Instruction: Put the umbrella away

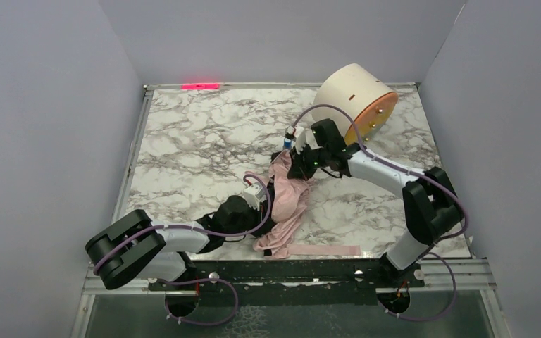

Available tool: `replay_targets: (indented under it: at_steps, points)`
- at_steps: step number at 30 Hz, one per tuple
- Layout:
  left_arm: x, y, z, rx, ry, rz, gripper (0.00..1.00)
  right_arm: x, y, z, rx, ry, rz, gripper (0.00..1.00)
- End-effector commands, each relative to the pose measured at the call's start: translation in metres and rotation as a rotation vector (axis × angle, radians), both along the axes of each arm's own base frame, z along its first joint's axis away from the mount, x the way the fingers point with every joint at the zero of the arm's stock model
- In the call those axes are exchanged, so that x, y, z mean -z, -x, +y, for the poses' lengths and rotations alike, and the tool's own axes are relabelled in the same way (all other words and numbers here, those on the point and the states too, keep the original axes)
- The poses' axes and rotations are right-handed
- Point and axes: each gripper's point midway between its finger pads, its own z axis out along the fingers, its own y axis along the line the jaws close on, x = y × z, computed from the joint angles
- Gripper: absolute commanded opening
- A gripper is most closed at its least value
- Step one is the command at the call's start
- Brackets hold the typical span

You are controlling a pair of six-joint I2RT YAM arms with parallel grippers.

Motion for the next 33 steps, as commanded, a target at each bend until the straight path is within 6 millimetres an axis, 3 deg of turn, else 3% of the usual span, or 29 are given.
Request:
replay_targets:
  at_steps: [1,4,14,17,22,28,33]
  points:
    - [-0.011,0.002,-0.008,0.033,0.036,-0.011,0.00,-0.035,-0.003,0.008,-0.046,-0.083,-0.179,0.01]
    - [-0.010,0.002,-0.008,0.034,0.035,-0.012,0.00,-0.037,0.006,0.008,-0.099,-0.075,-0.190,0.02]
    - [-0.011,0.000,-0.010,0.034,0.032,-0.017,0.00,-0.016,0.041,0.020,-0.181,0.035,-0.197,0.07]
    - [-0.011,0.000,-0.011,0.037,0.031,-0.016,0.00,-0.005,0.052,0.021,-0.211,0.065,-0.171,0.08]
    - [-0.010,-0.001,-0.011,0.037,0.028,-0.017,0.00,0.030,0.069,0.016,-0.257,0.174,-0.095,0.13]
    - [-0.020,-0.001,-0.016,0.047,0.056,-0.024,0.01,0.051,0.069,0.012,-0.234,0.240,-0.055,0.14]
    - [-0.057,-0.001,-0.017,0.028,0.143,-0.052,0.38,0.050,0.061,0.008,-0.157,0.238,-0.092,0.15]
